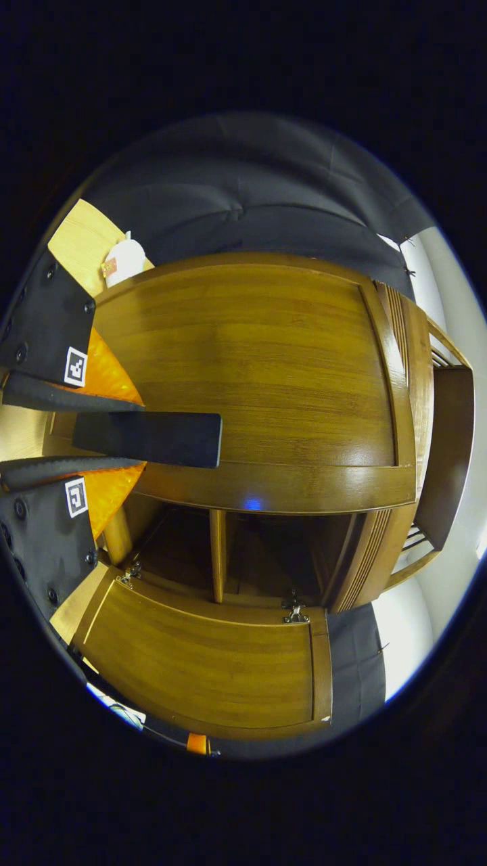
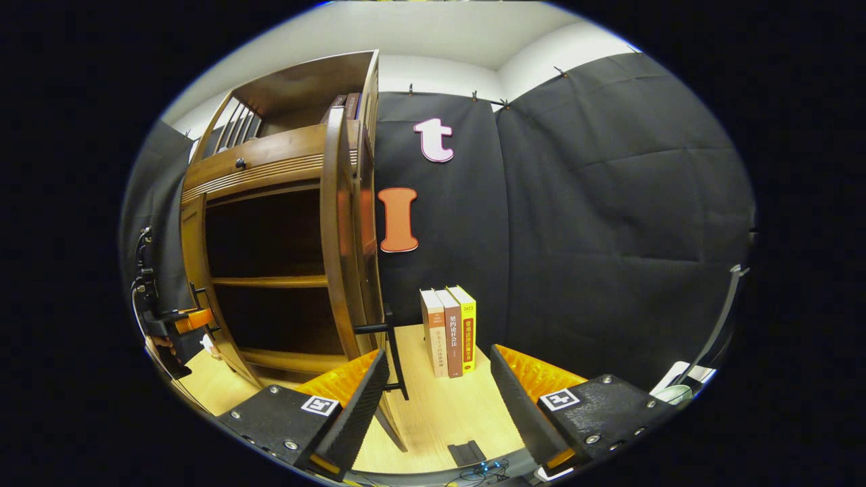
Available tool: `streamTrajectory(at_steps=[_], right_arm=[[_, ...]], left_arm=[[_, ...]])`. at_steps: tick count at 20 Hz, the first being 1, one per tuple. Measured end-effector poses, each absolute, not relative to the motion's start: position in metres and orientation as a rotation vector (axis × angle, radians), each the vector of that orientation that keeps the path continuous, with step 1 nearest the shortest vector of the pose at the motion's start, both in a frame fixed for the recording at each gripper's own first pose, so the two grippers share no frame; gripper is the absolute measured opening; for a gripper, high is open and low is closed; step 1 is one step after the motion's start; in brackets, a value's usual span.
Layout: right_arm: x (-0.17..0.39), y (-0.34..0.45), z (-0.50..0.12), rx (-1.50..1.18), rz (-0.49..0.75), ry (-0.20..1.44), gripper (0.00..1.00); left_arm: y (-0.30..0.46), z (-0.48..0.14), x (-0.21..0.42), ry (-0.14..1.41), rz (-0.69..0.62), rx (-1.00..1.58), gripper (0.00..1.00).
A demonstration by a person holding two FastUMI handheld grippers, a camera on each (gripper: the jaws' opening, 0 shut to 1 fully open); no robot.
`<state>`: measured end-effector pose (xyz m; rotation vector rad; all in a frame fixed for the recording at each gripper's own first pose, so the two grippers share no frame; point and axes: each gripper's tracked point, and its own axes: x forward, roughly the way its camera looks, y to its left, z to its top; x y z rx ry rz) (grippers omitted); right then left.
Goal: Open the right door of the double-door shoe cabinet with the right hand, and open the left door with the left hand.
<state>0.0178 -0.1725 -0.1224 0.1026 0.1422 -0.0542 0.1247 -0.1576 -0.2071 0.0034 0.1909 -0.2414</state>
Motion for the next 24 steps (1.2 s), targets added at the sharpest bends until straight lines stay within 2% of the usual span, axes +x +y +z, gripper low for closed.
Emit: streamTrajectory(at_steps=[9,10,11,12,15,17,19,20,21,22,23,24], right_arm=[[-0.006,-0.127,-0.089,0.109,-0.074,0.113,0.92],[-0.007,-0.119,-0.085,0.114,-0.069,0.107,0.86],[-0.006,-0.112,-0.082,0.117,-0.065,0.098,0.86],[-0.007,-0.104,-0.079,0.116,-0.060,0.090,0.99],[-0.006,-0.084,-0.077,0.103,-0.054,0.080,0.99],[-0.004,-0.070,-0.075,0.093,-0.041,0.076,0.99],[-0.001,-0.055,-0.072,0.088,-0.024,0.074,0.99],[0.000,-0.048,-0.072,0.087,-0.016,0.074,0.99],[0.001,-0.041,-0.072,0.087,-0.007,0.074,0.99],[0.001,-0.034,-0.072,0.088,0.003,0.073,0.99],[-0.011,-0.037,-0.083,0.088,0.013,0.072,0.99],[-0.010,-0.030,-0.082,0.088,0.024,0.071,0.99]], left_arm=[[-0.114,-0.199,0.080,0.205,-0.234,-0.019,0.34],[-0.109,-0.198,0.074,0.204,-0.234,-0.015,0.36],[-0.102,-0.197,0.068,0.201,-0.234,-0.014,0.36],[-0.097,-0.195,0.064,0.199,-0.235,-0.013,0.35],[-0.082,-0.193,0.055,0.202,-0.242,-0.022,0.34],[-0.073,-0.192,0.049,0.203,-0.242,-0.006,0.28],[-0.062,-0.190,0.043,0.200,-0.228,0.003,0.30],[-0.055,-0.190,0.039,0.201,-0.220,0.000,0.27],[-0.047,-0.189,0.036,0.202,-0.211,-0.009,0.29],[-0.038,-0.189,0.032,0.205,-0.199,-0.015,0.26],[-0.030,-0.189,0.031,0.200,-0.186,-0.019,0.28],[-0.021,-0.187,0.027,0.198,-0.177,-0.010,0.19]])
